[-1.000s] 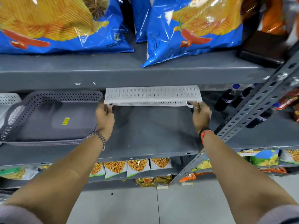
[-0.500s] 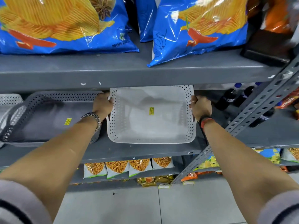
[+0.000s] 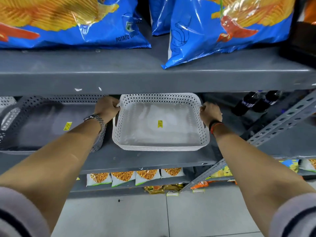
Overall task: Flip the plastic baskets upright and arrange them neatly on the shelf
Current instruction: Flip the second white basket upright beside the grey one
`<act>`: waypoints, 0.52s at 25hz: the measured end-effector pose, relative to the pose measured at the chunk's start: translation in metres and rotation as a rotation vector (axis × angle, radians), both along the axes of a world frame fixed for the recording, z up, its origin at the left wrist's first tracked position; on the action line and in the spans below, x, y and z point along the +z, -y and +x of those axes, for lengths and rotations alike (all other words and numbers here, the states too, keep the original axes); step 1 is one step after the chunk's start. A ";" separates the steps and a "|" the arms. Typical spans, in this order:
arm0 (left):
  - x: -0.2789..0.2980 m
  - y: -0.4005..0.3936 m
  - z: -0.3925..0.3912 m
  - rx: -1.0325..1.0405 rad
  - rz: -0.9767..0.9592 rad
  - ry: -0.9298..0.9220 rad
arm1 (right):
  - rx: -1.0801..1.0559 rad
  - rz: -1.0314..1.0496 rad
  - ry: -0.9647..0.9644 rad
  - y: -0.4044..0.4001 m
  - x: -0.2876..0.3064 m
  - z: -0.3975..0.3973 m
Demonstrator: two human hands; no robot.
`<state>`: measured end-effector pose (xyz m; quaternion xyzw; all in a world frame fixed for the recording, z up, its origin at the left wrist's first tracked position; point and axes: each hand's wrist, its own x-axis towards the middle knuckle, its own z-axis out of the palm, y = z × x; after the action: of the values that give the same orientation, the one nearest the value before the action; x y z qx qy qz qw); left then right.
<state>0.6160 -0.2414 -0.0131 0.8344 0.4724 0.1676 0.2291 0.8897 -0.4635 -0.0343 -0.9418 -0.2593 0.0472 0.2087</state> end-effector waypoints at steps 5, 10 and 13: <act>0.014 -0.010 -0.061 0.053 -0.010 0.123 | -0.011 0.170 0.144 -0.005 0.025 -0.034; 0.040 -0.041 -0.162 0.101 0.070 -0.011 | 0.094 0.228 0.048 -0.026 0.047 -0.112; 0.046 -0.043 -0.225 0.174 0.165 0.072 | 0.087 0.267 -0.132 -0.048 0.042 -0.168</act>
<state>0.3911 -0.1983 0.0330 0.7996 0.5193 0.2550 0.1611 0.7219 -0.4154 0.0081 -0.8883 -0.2898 0.0831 0.3464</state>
